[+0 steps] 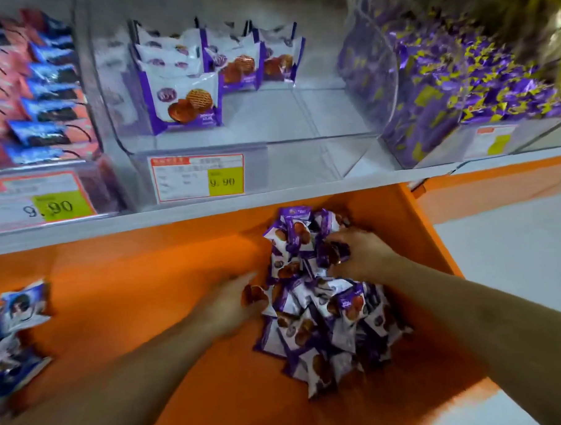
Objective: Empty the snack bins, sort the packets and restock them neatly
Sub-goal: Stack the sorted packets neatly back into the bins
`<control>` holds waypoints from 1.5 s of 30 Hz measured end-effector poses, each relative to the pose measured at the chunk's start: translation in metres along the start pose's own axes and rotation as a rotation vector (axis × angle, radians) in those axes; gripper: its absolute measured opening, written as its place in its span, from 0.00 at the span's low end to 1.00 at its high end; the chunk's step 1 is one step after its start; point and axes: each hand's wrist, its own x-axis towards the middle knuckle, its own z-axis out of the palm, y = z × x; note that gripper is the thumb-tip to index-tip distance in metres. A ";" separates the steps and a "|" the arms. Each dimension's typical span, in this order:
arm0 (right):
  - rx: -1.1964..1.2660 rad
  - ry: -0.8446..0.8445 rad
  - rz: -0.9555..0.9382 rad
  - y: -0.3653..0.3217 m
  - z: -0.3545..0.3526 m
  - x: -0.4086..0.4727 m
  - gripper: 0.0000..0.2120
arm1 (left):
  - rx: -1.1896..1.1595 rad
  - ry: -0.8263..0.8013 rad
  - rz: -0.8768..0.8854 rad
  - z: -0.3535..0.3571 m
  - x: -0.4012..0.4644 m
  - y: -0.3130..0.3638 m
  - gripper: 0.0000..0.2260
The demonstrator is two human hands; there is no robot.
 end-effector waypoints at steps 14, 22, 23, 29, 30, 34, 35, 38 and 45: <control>0.136 0.098 0.045 -0.015 -0.001 0.002 0.14 | -0.484 0.259 -0.316 -0.039 -0.067 0.074 0.18; 0.272 -0.063 -0.300 -0.097 -0.062 -0.109 0.16 | -0.613 0.358 -0.270 -0.114 -0.193 0.113 0.16; 0.317 -0.045 -0.330 -0.112 -0.073 -0.128 0.17 | -0.641 0.371 -0.257 -0.127 -0.208 0.125 0.16; 0.521 0.304 -0.569 -0.195 -0.126 -0.214 0.19 | -0.987 0.558 -0.098 -0.211 -0.281 0.197 0.15; 0.528 0.377 -0.603 -0.209 -0.129 -0.220 0.20 | -1.066 0.592 -0.060 -0.223 -0.293 0.206 0.14; 0.438 0.552 -0.711 -0.254 -0.131 -0.236 0.24 | -1.273 0.702 0.048 -0.250 -0.328 0.225 0.15; 0.434 0.538 -0.736 -0.262 -0.130 -0.239 0.24 | -1.264 0.742 0.057 -0.254 -0.332 0.226 0.15; 0.578 0.486 -0.833 -0.277 -0.122 -0.239 0.21 | -1.216 0.826 0.038 -0.264 -0.337 0.219 0.16; 0.962 0.360 -0.605 -0.291 -0.114 -0.219 0.14 | -0.996 0.847 0.021 -0.269 -0.337 0.201 0.20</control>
